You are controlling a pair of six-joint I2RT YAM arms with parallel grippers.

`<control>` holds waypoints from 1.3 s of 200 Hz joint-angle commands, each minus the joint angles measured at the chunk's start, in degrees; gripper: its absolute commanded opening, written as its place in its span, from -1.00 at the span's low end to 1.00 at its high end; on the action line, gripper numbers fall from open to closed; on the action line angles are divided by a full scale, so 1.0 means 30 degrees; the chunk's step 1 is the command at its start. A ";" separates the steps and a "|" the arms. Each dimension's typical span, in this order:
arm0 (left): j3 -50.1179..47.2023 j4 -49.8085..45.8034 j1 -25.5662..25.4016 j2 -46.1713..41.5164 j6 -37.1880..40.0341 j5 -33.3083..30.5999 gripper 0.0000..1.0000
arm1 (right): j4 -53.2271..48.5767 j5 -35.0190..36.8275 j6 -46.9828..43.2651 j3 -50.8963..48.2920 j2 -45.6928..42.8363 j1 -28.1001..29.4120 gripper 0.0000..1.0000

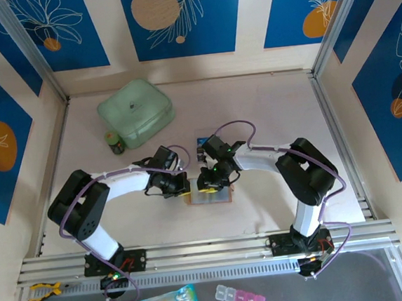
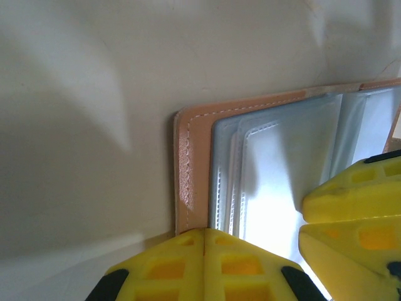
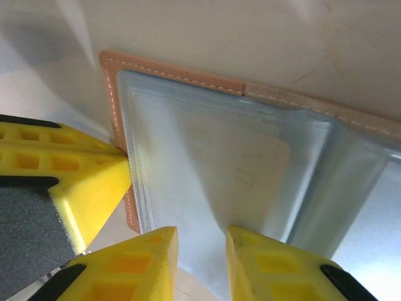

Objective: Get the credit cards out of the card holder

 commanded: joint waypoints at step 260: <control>0.1635 -0.0419 -0.0627 -0.1141 -0.0778 0.0484 -0.62 | 0.3483 -0.3034 0.0546 -0.3604 -0.1694 -0.2265 -0.45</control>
